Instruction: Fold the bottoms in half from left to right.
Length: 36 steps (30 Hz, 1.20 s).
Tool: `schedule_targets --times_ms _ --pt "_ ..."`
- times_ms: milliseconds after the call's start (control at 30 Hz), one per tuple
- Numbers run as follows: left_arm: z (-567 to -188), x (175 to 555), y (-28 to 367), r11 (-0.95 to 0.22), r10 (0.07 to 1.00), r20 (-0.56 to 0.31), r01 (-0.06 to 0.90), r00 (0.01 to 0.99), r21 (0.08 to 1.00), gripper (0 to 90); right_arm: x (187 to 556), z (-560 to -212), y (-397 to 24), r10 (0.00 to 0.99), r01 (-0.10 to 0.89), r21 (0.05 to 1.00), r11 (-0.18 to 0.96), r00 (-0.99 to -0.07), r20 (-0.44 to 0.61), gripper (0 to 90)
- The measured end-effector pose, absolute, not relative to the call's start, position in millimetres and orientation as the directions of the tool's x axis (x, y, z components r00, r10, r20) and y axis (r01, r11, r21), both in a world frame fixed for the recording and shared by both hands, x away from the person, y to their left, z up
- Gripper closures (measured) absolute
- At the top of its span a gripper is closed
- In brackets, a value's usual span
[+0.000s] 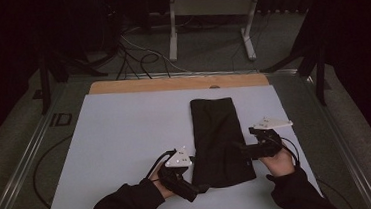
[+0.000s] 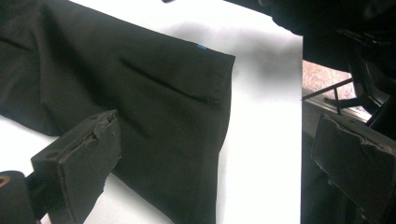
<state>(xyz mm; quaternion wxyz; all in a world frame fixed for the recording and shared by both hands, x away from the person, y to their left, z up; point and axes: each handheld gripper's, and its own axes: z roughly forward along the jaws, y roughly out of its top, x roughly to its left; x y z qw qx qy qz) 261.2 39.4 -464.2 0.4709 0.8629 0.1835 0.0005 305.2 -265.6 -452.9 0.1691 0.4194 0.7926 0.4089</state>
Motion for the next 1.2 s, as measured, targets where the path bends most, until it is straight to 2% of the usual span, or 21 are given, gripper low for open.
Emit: schedule_targets --times_ms 367,600,633,767,1033,1167,1200 --pt "-471 261 44 -0.48 0.316 -0.203 0.341 0.927 0.808 4.1 269 -460 -274 0.794 0.554 0.783 0.283 -0.593 0.132 13.7" --pt "-486 257 37 -0.543 0.297 -0.186 0.326 0.937 0.774 15.3 250 -470 -279 0.8 0.586 0.767 0.263 -0.577 0.167 13.8" --pt "-488 255 36 -0.559 0.29 -0.173 0.314 0.941 0.767 15.8 248 -473 -280 0.804 0.591 0.761 0.268 -0.572 0.161 15.7" --pt "-494 253 35 -0.585 0.272 -0.148 0.286 0.951 0.759 31.0 243 -483 -281 0.834 0.624 0.727 0.285 -0.535 0.133 40.8" --pt "-504 250 29 -0.652 0.276 -0.104 0.266 0.955 0.71 46.4 247 -496 -278 0.858 0.703 0.633 0.323 -0.5 0.118 53.3" --pt "-508 252 29 -0.668 0.281 -0.093 0.264 0.955 0.696 56.6 247 -497 -279 0.848 0.709 0.621 0.334 -0.514 0.131 73.4" --pt "-508 252 29 -0.668 0.281 -0.093 0.264 0.955 0.696 58.0 247 -497 -279 0.848 0.709 0.621 0.334 -0.514 0.131 73.4"
